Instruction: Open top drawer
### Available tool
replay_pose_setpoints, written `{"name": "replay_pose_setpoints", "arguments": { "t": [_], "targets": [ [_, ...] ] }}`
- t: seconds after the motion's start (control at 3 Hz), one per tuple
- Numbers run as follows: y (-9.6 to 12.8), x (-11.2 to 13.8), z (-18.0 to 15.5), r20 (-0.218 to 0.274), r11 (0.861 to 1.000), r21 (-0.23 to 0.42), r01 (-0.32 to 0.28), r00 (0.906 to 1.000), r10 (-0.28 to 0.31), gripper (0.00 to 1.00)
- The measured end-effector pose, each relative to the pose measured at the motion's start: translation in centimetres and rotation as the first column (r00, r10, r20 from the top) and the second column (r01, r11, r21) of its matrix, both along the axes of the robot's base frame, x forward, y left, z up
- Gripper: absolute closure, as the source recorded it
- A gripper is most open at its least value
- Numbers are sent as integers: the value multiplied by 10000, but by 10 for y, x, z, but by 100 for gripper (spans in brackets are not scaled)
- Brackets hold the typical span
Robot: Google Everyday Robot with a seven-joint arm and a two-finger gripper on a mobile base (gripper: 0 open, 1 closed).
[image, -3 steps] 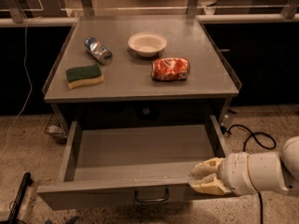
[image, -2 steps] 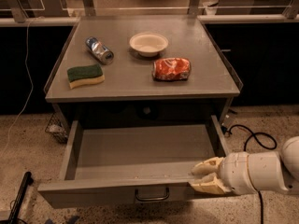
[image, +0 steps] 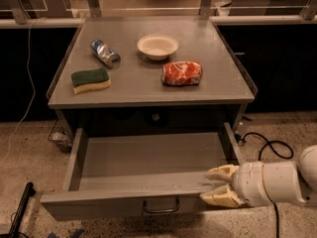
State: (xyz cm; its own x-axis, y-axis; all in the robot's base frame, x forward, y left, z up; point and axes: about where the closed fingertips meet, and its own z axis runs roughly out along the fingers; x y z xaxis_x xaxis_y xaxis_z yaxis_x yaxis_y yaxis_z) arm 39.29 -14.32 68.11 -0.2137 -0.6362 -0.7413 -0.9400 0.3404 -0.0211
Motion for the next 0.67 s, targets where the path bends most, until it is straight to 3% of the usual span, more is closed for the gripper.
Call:
{"name": "replay_pose_setpoints", "arguments": {
  "t": [0.33,0.67],
  "targets": [
    [0,0,0,0,10000,0,-1,10000,1,0],
    [0,0,0,0,10000,0,-1,10000,1,0]
  ]
}}
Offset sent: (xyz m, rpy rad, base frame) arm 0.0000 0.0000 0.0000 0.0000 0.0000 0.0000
